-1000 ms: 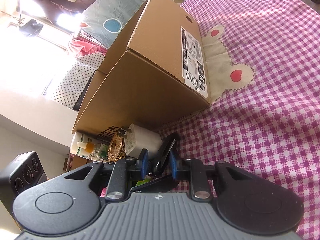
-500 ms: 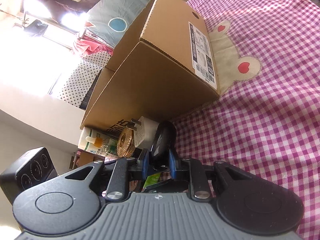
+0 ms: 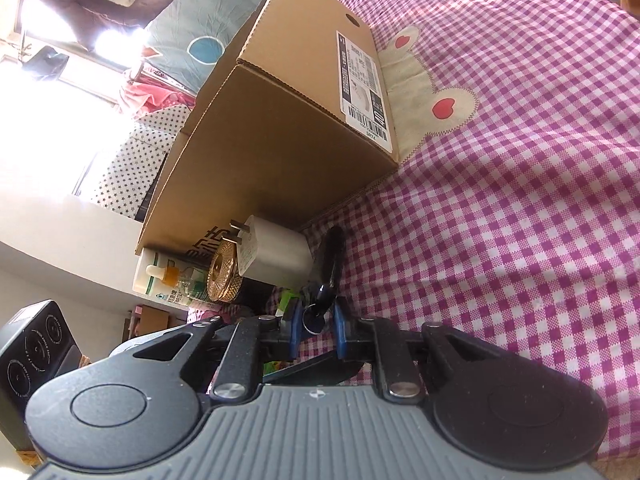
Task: Organize rigid objects
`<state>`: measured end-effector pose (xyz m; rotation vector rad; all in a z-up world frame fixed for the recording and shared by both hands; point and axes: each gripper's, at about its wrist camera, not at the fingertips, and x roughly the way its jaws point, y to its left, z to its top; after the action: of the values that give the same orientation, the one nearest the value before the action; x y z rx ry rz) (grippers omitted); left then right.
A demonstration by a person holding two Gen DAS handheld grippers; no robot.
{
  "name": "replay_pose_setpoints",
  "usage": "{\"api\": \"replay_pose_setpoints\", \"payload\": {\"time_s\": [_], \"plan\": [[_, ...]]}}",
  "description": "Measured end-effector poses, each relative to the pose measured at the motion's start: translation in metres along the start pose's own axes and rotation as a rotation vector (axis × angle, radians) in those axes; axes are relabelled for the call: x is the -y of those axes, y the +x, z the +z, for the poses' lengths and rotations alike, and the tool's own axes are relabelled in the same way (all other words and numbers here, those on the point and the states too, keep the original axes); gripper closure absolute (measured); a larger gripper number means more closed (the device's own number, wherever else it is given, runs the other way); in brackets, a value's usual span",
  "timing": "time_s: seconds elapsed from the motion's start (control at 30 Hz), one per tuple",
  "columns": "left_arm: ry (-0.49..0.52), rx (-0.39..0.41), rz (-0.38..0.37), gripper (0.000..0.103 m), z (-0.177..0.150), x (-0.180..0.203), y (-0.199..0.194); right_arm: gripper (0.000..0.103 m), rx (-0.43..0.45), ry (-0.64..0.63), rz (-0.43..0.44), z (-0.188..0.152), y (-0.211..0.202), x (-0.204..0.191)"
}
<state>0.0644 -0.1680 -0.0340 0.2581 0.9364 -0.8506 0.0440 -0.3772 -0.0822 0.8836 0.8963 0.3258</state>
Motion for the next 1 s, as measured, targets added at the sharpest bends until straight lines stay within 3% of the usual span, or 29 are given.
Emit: {"api": "replay_pose_setpoints", "payload": {"time_s": [0.3,0.47,0.67,0.9,1.0], "plan": [[0.023,-0.005,-0.006,0.064,-0.006,0.006,-0.012,0.079,-0.009,-0.063,-0.105,-0.012,-0.032,-0.003],[-0.023,-0.001,-0.017,0.064,0.002,-0.003,-0.011,0.056,0.040,-0.068,-0.117,0.004,-0.043,-0.004],[-0.044,-0.025,-0.032,0.063,0.013,-0.008,0.007,0.058,0.028,0.027,-0.086,0.021,-0.024,0.007],[-0.053,-0.018,-0.046,0.063,0.012,-0.010,0.015,0.063,0.009,0.004,-0.080,0.017,-0.010,-0.004],[-0.061,-0.009,-0.047,0.063,0.012,-0.012,0.014,0.070,0.029,0.002,-0.081,0.013,-0.009,-0.007]]}}
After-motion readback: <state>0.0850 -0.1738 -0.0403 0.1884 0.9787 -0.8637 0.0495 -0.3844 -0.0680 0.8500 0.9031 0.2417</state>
